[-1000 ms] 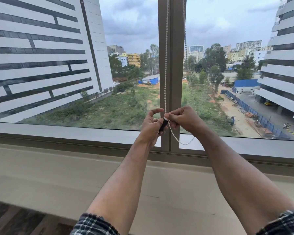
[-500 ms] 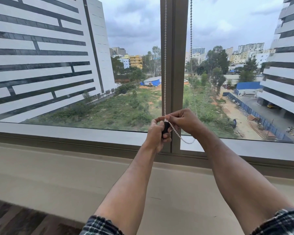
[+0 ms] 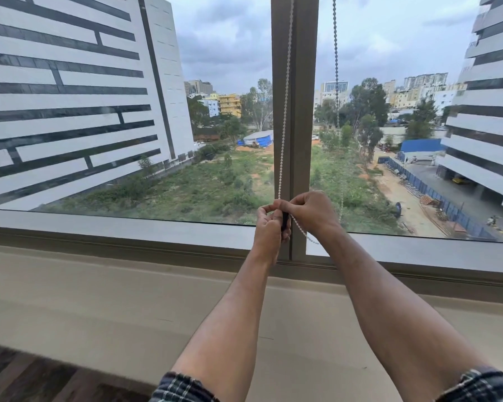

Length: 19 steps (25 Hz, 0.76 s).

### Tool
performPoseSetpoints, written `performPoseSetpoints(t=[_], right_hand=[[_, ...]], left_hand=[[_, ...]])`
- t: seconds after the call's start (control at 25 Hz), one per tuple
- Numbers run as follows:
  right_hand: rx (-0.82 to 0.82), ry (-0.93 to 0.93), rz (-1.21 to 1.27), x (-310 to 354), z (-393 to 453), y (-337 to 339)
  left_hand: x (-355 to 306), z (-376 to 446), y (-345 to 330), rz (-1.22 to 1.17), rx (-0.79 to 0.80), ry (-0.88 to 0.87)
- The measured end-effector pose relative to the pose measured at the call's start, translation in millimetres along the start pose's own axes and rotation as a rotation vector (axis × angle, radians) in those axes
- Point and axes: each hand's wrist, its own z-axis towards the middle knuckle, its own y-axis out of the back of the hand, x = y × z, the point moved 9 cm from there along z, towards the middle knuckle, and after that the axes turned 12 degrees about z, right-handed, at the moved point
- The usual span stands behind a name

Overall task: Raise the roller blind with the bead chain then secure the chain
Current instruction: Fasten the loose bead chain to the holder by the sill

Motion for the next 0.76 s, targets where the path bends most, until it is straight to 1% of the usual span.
performPoseSetpoints(t=[0.24, 0.48, 0.56, 0.64, 0.72, 0.76], right_hand=[[0.054, -0.011, 0.049, -9, -3, -10], [0.125, -0.041, 0.264, -26, -18, -19], [0.192, -0.101, 0.343, -31, -19, -24], [0.322, -0.162, 0.454, -33, -20, -30], [0.418, -0.179, 0.488, -35, -19, -31], [0.437, -0.172, 0.485, -35, -19, -31]], left_hand=[[17, -5, -6, -0.126, 0.010, 0.074], [34, -22, -20, -0.362, 0.199, 0.150], [35, -21, -19, -0.395, 0.207, 0.130], [33, -20, -19, -0.404, 0.248, 0.113], [29, -20, -19, -0.403, 0.318, 0.100], [28, -20, -17, -0.395, 0.335, 0.102]])
